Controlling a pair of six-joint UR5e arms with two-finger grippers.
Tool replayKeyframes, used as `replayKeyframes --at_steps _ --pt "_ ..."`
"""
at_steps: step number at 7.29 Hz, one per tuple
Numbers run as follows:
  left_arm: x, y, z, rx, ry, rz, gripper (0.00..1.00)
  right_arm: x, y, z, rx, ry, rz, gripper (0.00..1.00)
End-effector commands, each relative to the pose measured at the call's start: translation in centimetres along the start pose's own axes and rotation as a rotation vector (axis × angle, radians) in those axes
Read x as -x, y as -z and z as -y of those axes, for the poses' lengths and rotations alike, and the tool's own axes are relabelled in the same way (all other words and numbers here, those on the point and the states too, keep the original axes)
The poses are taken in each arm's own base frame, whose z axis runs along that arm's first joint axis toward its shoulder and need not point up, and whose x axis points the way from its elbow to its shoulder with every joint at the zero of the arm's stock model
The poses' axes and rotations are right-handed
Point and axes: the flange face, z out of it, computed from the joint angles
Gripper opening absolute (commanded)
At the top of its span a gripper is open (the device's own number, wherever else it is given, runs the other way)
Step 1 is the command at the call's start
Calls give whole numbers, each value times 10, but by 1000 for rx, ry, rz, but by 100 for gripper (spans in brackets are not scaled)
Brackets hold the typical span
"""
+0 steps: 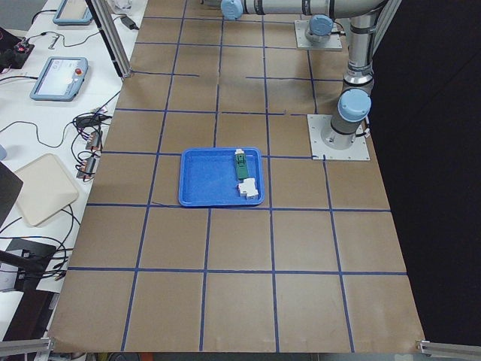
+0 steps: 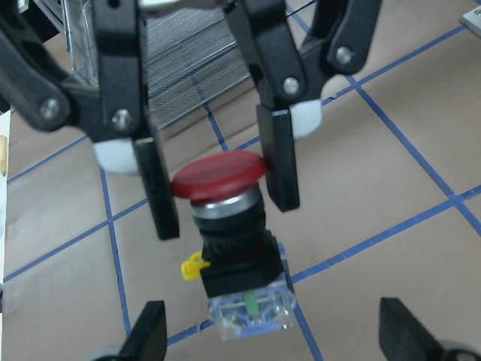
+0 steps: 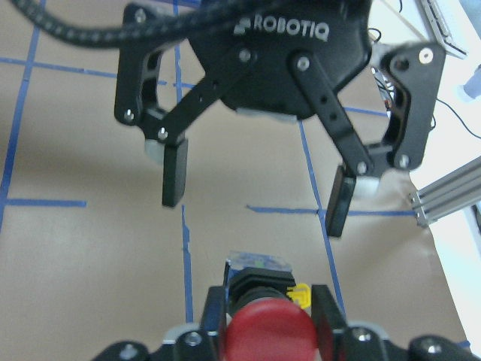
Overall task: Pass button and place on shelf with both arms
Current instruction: 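Carry the button to the mesh basket with the right gripper while the left arm withdraws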
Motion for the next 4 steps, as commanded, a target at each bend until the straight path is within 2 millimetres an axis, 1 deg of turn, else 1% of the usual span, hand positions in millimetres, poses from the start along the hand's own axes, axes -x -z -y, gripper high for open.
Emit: replayKeyframes --at_steps 1,2,3,4 --pt "5 19 -27 152 319 67 100 -12 35 -70 141 -84 -41 0" --pt "9 29 -47 242 460 117 100 -16 40 -113 166 -79 -44 0" --pt "5 37 -59 284 584 137 100 -22 46 -166 247 -69 -11 0" --pt "2 46 -79 360 720 158 100 -45 74 -199 296 -59 -44 0"
